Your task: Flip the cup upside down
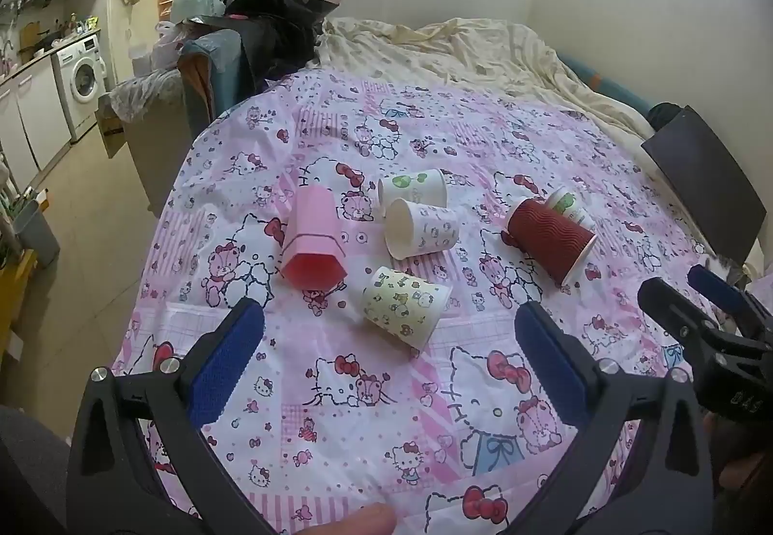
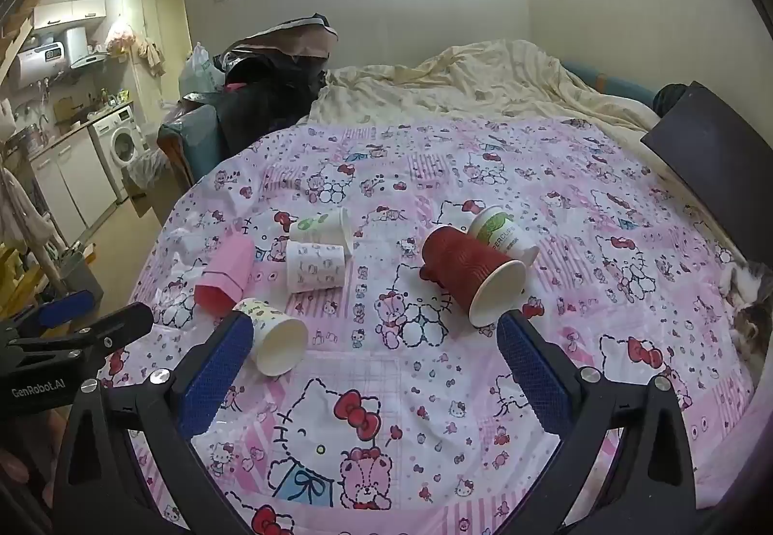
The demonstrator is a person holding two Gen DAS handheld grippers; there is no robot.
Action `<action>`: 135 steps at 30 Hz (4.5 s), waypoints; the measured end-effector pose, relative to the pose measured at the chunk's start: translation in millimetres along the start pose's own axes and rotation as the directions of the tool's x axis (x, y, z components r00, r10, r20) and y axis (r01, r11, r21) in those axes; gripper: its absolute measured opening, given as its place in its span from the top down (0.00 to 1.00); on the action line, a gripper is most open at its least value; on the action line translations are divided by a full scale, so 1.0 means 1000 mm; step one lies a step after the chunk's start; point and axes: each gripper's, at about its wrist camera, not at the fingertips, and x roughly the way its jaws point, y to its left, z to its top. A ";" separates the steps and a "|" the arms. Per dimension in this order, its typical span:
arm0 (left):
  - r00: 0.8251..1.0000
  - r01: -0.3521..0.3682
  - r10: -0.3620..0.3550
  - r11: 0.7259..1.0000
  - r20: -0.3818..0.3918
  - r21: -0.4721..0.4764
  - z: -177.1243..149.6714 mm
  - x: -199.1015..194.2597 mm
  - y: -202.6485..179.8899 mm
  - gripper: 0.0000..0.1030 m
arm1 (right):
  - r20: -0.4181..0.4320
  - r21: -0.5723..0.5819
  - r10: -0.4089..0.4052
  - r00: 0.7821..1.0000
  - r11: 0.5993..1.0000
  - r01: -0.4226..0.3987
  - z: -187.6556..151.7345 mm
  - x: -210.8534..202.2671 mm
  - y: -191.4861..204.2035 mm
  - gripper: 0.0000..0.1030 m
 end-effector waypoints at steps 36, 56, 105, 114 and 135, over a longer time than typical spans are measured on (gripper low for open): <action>1.000 0.007 -0.006 1.000 0.003 -0.008 0.005 -0.002 -0.003 0.00 | -0.020 0.017 0.014 1.000 1.000 -0.013 -0.004 0.004 -0.002 0.00; 1.000 0.005 -0.005 1.000 0.008 -0.010 0.006 -0.004 -0.002 0.00 | -0.023 0.019 0.014 1.000 1.000 -0.013 -0.003 0.005 -0.003 0.00; 0.834 0.236 0.220 0.687 -0.507 0.687 0.102 0.222 -0.084 0.12 | -0.195 0.214 0.005 0.981 0.976 0.038 0.013 0.056 -0.071 0.00; 0.677 0.386 0.396 0.526 -0.621 0.757 0.074 0.280 -0.121 0.12 | -0.253 0.285 0.027 0.967 0.957 0.048 0.005 0.065 -0.088 0.00; 0.697 0.282 0.371 0.644 -0.613 0.711 0.089 0.248 -0.128 0.42 | -0.245 0.304 0.041 0.969 0.952 0.036 0.008 0.059 -0.089 0.00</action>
